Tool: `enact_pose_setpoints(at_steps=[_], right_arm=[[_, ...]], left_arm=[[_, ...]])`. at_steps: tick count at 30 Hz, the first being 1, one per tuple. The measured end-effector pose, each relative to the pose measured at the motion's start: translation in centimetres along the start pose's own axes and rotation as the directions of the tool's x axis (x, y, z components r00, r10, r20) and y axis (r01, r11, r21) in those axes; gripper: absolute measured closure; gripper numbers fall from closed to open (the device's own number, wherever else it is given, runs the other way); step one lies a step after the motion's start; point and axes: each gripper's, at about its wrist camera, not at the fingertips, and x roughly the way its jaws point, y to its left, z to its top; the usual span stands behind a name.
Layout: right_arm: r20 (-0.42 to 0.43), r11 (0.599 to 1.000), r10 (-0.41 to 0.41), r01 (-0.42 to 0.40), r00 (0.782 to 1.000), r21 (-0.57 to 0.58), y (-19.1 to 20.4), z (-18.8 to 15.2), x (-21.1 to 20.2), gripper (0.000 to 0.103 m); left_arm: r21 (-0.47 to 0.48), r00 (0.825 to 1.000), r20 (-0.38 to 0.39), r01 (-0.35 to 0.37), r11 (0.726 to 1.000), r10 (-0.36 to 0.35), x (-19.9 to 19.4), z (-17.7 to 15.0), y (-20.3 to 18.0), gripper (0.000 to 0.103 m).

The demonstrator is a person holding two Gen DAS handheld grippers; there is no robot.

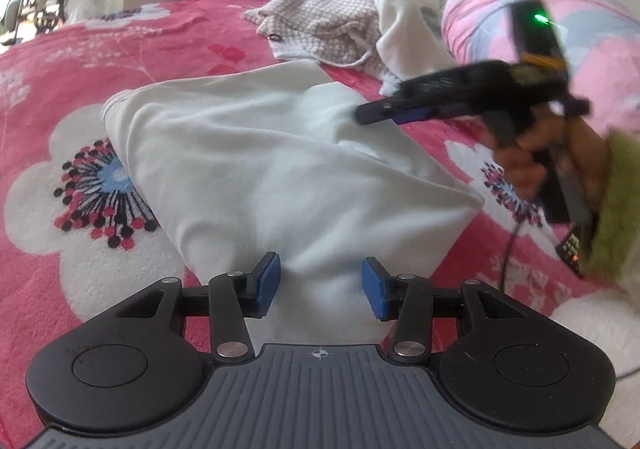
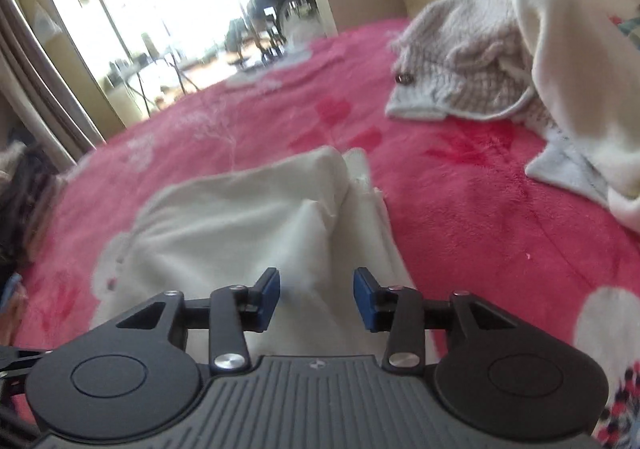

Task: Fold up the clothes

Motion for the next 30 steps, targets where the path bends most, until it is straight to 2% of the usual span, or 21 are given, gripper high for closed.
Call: enact_pose_setpoints(at_steps=[1,2,5,7,9,13,14,16,20,22,23,24,30], right_arm=[[-0.018,0.999,0.029,-0.029,0.999,0.016,-0.3,0.0,0.4,0.084],[-0.028,0.998,0.053,-0.052,0.998,0.039,-0.7,0.1,0.5,0.097],[0.071,0.998,0.065,-0.067,0.995,0.022,-0.8,0.2,-0.9,0.096],[0.069,0.997,0.058,-0.061,0.996,0.041,-1.4,0.0,-0.4,0.096],[0.031,0.999,0.012,-0.013,0.999,0.032,-2.2,-0.6,0.8,0.096],[0.041,0.992,-0.094,0.091,0.995,0.089,-4.3,-1.4,1.0,0.103],[0.050,0.985,-0.125,0.118,0.991,0.123,-5.0,-1.4,0.6,0.103],[0.066,0.983,-0.118,0.107,0.991,0.149,-5.9,-1.4,-0.6,0.103],[0.117,0.980,0.023,-0.045,0.993,0.192,-6.0,0.1,-2.3,0.100],[0.128,0.977,0.082,-0.105,0.988,0.187,-5.5,1.0,-2.5,0.091],[0.116,0.982,0.085,-0.104,0.990,0.160,-4.8,1.6,-1.8,0.086],[0.105,0.986,0.085,-0.098,0.991,0.133,-4.1,2.3,-0.8,0.075],[0.087,0.997,0.064,-0.067,0.994,0.041,-2.0,5.1,4.0,0.073]], left_arm=[[0.009,1.000,0.002,-0.001,1.000,0.001,0.1,-0.2,-0.1,0.058],[0.017,1.000,0.005,-0.002,1.000,0.002,0.1,-0.3,-0.1,0.058],[0.047,1.000,0.013,0.002,0.999,-0.002,0.2,-0.6,-0.5,0.058],[0.066,1.000,0.011,-0.002,0.998,0.001,0.3,-0.6,-0.7,0.058],[0.084,1.000,0.010,-0.004,0.996,0.003,0.5,-0.7,-1.0,0.058],[0.106,1.000,0.014,-0.020,0.994,0.018,0.2,-0.7,-1.6,0.058],[0.108,1.000,0.012,-0.020,0.994,0.019,0.2,-0.8,-1.6,0.058],[0.111,1.000,0.009,-0.024,0.994,0.023,0.3,-1.0,-1.6,0.058],[0.112,1.000,0.007,-0.031,0.993,0.030,0.4,-1.0,-1.7,0.057],[0.116,0.999,0.007,-0.035,0.993,0.034,0.4,-1.1,-1.7,0.057],[0.119,0.999,0.007,-0.037,0.992,0.036,0.4,-1.1,-1.8,0.057],[0.121,0.999,0.007,-0.039,0.992,0.038,0.4,-1.1,-1.8,0.057],[0.140,0.999,0.010,-0.050,0.989,0.049,0.4,-1.3,-2.1,0.057]])
